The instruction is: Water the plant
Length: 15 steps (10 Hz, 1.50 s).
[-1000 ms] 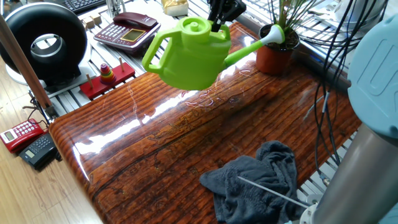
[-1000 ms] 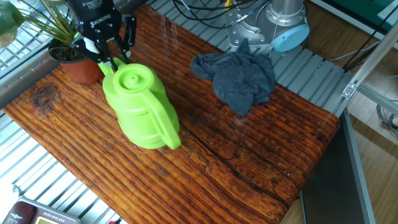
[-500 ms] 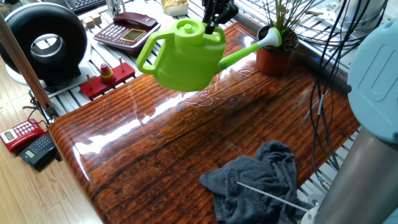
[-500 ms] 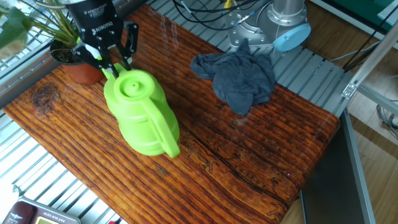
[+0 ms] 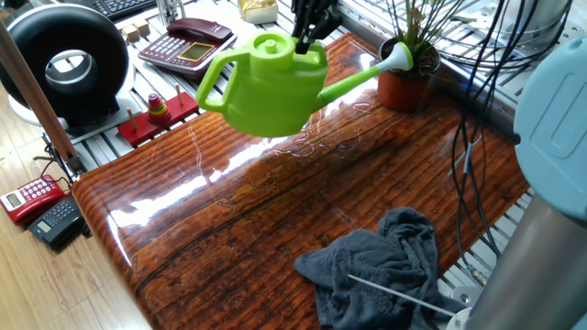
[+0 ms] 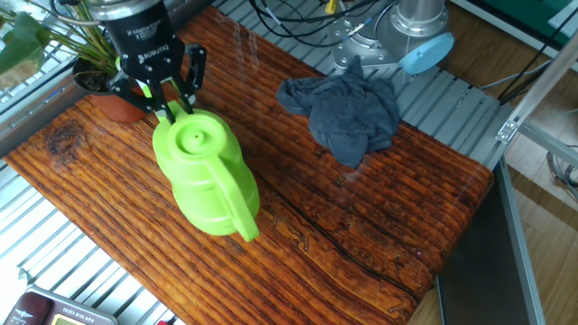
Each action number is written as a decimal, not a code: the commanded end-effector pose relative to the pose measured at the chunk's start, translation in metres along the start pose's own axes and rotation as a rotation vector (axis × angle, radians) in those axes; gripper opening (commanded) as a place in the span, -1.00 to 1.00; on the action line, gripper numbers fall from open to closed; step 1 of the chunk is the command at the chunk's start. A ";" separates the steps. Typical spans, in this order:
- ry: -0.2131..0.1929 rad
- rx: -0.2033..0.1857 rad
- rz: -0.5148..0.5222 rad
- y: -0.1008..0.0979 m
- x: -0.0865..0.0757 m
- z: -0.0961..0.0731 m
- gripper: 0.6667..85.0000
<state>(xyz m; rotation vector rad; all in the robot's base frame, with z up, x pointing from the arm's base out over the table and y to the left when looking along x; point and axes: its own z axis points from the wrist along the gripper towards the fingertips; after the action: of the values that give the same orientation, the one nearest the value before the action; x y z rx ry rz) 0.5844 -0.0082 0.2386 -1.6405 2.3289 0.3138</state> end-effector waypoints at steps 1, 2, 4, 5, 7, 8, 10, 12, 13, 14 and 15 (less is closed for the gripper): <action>0.003 0.010 0.023 -0.005 -0.004 0.008 -0.99; 0.001 0.009 0.034 -0.005 -0.005 0.008 -0.99; 0.025 0.010 0.059 -0.005 0.001 0.009 -0.99; 0.024 0.012 0.070 -0.005 0.000 0.012 -0.99; 0.017 0.014 0.098 -0.006 -0.003 0.016 -0.99; 0.024 0.012 0.113 -0.005 -0.002 0.017 -0.99; 0.051 0.018 0.113 -0.006 0.003 0.023 -0.99; 0.100 0.019 0.121 -0.007 0.016 0.025 -0.99; 0.145 0.020 0.124 -0.007 0.027 0.025 -0.99; 0.187 0.022 0.131 -0.006 0.038 0.024 -0.99; 0.195 0.023 0.136 -0.006 0.040 0.024 -0.99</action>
<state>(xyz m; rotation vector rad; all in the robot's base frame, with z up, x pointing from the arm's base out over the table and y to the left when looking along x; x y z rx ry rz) 0.5829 -0.0276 0.2054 -1.5674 2.5406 0.1980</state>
